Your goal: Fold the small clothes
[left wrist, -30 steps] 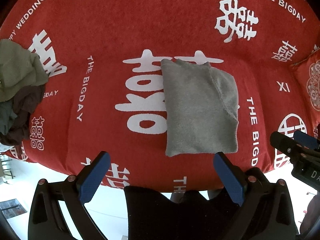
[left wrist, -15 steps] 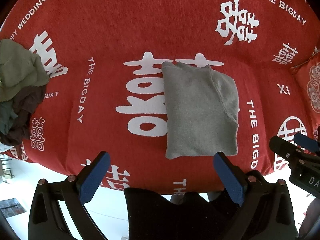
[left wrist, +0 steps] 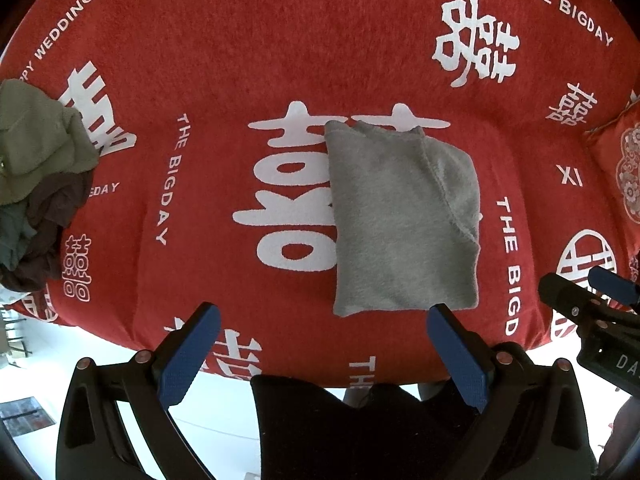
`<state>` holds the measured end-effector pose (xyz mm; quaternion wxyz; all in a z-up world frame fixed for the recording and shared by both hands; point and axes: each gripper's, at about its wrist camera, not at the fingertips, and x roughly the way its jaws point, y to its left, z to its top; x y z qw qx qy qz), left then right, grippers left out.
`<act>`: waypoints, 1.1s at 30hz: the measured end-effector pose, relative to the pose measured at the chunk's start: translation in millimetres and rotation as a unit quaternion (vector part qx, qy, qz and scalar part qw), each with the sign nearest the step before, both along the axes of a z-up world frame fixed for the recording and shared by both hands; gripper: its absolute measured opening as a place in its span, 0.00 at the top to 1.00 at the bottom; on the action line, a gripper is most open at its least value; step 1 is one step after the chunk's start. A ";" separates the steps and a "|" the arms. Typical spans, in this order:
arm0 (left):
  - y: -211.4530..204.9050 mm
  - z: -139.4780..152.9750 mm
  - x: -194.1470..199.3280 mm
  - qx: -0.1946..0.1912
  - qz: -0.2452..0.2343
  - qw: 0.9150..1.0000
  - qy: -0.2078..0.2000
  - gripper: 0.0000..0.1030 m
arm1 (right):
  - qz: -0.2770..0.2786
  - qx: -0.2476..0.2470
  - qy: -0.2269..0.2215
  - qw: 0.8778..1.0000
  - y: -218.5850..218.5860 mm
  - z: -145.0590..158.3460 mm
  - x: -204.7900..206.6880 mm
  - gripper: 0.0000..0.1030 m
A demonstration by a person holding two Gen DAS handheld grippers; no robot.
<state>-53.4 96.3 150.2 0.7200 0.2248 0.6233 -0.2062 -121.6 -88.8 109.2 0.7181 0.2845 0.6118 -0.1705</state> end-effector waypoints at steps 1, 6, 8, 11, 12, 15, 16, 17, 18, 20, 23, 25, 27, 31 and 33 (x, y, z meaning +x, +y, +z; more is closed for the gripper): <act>0.0 0.6 -0.4 0.000 0.000 1.000 0.000 0.00 | 0.000 0.000 0.001 1.000 0.1 -0.1 0.0 0.16; 1.4 -0.7 0.4 0.000 0.001 1.000 -0.004 0.00 | -0.001 0.000 0.000 1.000 0.4 -0.3 -0.1 0.16; 2.2 -1.9 1.5 -0.001 0.004 1.000 -0.001 0.00 | 0.000 0.000 0.000 1.000 0.3 -0.2 0.2 0.16; 2.3 -2.8 2.8 0.001 0.005 1.000 0.000 0.00 | 0.000 0.002 -0.001 1.000 0.2 -1.2 -0.6 0.16; 1.2 -2.5 3.0 0.002 0.005 1.000 0.000 0.00 | -0.001 0.001 -0.001 1.000 0.3 -0.6 -0.5 0.16; 1.1 -2.7 2.6 0.002 0.004 1.000 0.000 0.00 | 0.000 0.000 -0.001 1.000 -0.4 -1.2 -0.3 0.16; 1.2 -2.7 2.3 0.002 0.004 1.000 0.000 0.00 | 0.000 0.001 -0.001 1.000 -0.4 -1.2 -0.3 0.16; 0.3 -2.4 1.9 0.003 0.002 1.000 0.001 0.00 | 0.000 0.001 -0.001 1.000 -0.3 -1.3 -0.2 0.16; -0.1 -2.5 1.6 0.003 -0.001 1.000 0.001 0.00 | 0.000 0.001 0.000 1.000 -0.3 -1.1 -0.1 0.16; -1.0 -2.2 0.1 0.003 -0.006 1.000 0.001 0.00 | 0.000 0.001 0.000 1.000 0.0 -1.1 -0.8 0.16; -2.5 -1.9 -1.3 0.003 -0.009 1.000 -0.001 0.00 | -0.001 0.001 0.000 1.000 -0.1 -1.0 -0.3 0.16; -1.8 -1.5 -1.1 0.003 -0.009 1.000 -0.001 0.00 | -0.001 0.001 0.000 1.000 -0.1 -1.0 -0.2 0.16; -2.1 -1.7 -1.0 0.003 -0.010 1.000 -0.001 0.00 | -0.001 0.001 0.000 1.000 -0.2 -1.0 -0.1 0.16; -2.6 -1.7 -1.3 0.004 -0.009 1.000 -0.001 0.00 | 0.000 0.001 -0.001 1.000 -0.3 -1.0 -0.1 0.16; -2.7 -1.7 -1.4 0.004 -0.009 1.000 -0.002 0.00 | 0.000 0.001 0.000 1.000 -0.6 -1.3 0.1 0.16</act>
